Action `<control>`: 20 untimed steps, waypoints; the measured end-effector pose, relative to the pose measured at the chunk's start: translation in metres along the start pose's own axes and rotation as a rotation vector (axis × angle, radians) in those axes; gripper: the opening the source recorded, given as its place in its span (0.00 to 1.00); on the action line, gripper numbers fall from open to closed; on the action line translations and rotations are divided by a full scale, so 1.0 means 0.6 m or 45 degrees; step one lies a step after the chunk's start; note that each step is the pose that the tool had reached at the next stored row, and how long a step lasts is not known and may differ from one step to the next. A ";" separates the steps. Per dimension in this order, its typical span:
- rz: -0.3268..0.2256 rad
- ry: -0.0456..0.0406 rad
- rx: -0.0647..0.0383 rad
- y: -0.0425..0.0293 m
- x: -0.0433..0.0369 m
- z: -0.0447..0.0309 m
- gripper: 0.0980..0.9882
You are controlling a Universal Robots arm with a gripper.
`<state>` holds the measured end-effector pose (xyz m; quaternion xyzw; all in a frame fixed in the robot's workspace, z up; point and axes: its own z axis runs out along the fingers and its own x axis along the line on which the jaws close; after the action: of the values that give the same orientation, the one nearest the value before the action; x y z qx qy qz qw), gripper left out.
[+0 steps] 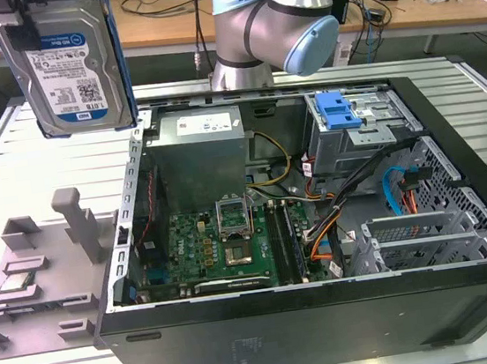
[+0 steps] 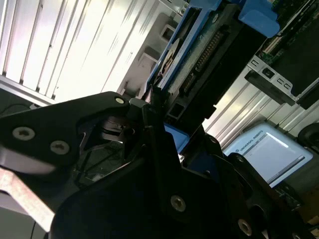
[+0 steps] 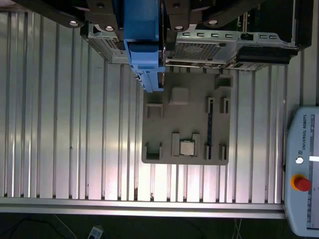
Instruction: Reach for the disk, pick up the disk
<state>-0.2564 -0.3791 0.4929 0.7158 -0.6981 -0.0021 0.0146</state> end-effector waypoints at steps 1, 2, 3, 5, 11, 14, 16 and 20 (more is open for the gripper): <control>0.000 0.000 0.000 -0.001 0.000 0.003 0.30; 0.000 0.000 0.000 -0.003 0.000 0.007 0.30; 0.000 0.000 0.000 -0.005 0.000 0.011 0.30; 0.000 0.000 0.000 -0.008 0.000 0.017 0.30; 0.000 0.000 0.000 -0.025 0.000 0.022 0.30; 0.000 0.000 0.000 -0.035 0.000 0.022 0.30; 0.000 0.000 0.000 -0.042 0.001 0.022 0.30; 0.000 0.000 0.000 -0.056 0.001 0.022 0.30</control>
<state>-0.2232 -0.3791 0.4792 0.7158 -0.6981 -0.0020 0.0147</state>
